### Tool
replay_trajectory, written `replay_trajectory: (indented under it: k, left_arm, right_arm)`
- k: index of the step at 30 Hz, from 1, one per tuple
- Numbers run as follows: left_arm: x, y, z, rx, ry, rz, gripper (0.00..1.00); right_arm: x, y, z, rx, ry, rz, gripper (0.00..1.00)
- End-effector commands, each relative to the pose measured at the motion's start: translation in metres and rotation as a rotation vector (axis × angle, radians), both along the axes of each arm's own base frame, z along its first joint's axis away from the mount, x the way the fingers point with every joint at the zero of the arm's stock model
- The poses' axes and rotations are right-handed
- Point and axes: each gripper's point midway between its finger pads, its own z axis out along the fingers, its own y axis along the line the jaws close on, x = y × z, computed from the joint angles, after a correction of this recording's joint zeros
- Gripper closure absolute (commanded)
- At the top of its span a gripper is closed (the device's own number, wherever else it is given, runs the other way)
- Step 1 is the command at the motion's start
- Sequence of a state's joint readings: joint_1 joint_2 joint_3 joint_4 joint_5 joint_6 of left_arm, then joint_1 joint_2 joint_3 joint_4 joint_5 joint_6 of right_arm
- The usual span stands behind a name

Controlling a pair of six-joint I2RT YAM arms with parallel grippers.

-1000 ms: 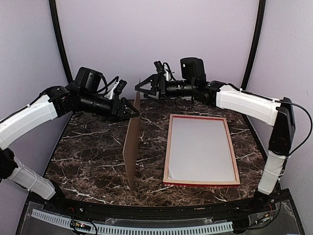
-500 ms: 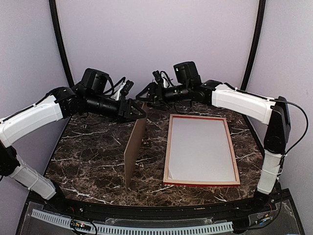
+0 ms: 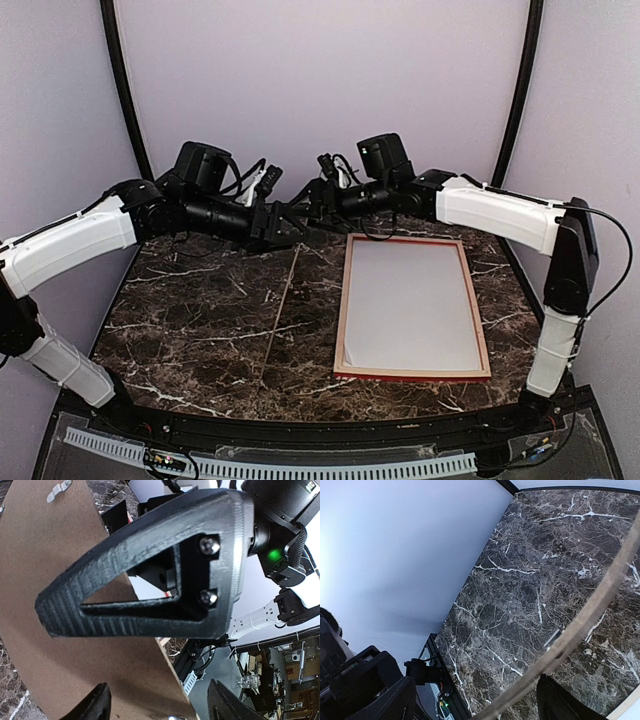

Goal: Put the photo into the frame
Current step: Turn over the backboard.

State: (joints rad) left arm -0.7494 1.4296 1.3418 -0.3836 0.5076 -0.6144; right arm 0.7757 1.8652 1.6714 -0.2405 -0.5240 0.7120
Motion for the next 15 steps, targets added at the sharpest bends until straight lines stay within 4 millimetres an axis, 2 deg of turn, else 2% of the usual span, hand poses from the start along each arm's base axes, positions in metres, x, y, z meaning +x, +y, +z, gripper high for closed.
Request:
replay_trajectory:
  k: [1, 4, 8, 15]
  left_arm:
    - [-0.007, -0.001, 0.02, -0.059, -0.041, -0.026, 0.29]
    - [-0.009, 0.003, 0.024, -0.063, -0.061, -0.018, 0.28]
    - [-0.008, 0.009, 0.02, -0.046, -0.081, 0.009, 0.27]
    - [-0.002, 0.031, -0.012, 0.062, -0.085, 0.103, 0.27]
  right_arm:
    - [0.001, -0.01, 0.013, 0.016, -0.039, -0.021, 0.17]
    - [0.001, -0.013, 0.01, 0.015, -0.037, -0.024, 0.2]
    - [0.002, -0.017, -0.002, 0.009, -0.019, -0.029, 0.25]
    - [0.007, -0.034, -0.02, 0.01, 0.01, -0.06, 0.34]
